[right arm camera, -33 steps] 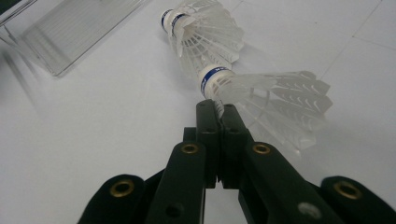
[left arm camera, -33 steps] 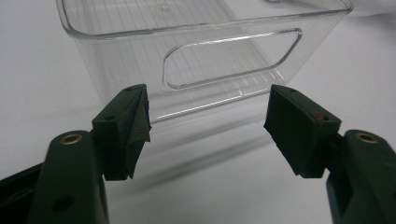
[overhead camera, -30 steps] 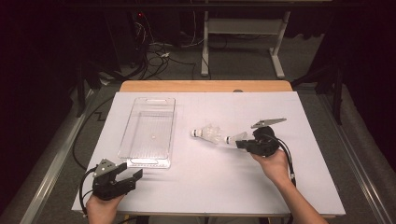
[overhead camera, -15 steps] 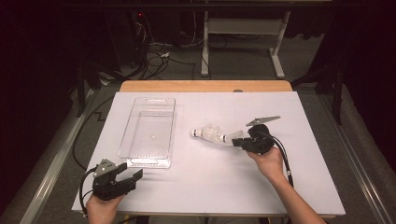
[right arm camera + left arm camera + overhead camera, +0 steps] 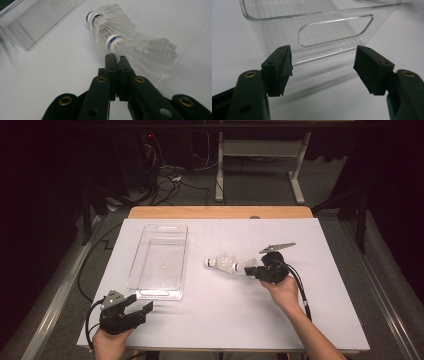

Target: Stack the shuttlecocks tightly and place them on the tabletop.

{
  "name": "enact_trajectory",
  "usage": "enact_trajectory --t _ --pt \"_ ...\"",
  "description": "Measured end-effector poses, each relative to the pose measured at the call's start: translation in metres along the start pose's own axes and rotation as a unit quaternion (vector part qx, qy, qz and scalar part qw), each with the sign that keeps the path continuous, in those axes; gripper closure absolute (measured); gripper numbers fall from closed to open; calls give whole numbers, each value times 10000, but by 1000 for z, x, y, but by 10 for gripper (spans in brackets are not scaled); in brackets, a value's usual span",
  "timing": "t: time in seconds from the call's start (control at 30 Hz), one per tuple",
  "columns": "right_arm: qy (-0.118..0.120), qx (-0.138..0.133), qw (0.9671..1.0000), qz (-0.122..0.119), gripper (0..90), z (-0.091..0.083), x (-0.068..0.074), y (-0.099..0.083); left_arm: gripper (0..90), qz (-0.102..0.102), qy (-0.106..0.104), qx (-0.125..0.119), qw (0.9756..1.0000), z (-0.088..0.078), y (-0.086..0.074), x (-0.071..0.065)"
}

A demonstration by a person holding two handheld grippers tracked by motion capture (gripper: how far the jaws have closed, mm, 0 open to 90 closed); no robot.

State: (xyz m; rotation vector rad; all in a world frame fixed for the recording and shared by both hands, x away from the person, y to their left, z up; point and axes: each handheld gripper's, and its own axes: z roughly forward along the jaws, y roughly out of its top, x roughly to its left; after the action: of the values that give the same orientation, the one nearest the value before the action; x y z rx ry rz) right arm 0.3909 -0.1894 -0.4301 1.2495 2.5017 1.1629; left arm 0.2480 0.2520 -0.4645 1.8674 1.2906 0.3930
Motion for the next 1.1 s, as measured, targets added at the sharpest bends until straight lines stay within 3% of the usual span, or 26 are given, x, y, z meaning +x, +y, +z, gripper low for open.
enact_trajectory --t 1.1 --pt "69 -1 10000 31 898 20 5 12 317 17 -9 10 10000 0 0 0"
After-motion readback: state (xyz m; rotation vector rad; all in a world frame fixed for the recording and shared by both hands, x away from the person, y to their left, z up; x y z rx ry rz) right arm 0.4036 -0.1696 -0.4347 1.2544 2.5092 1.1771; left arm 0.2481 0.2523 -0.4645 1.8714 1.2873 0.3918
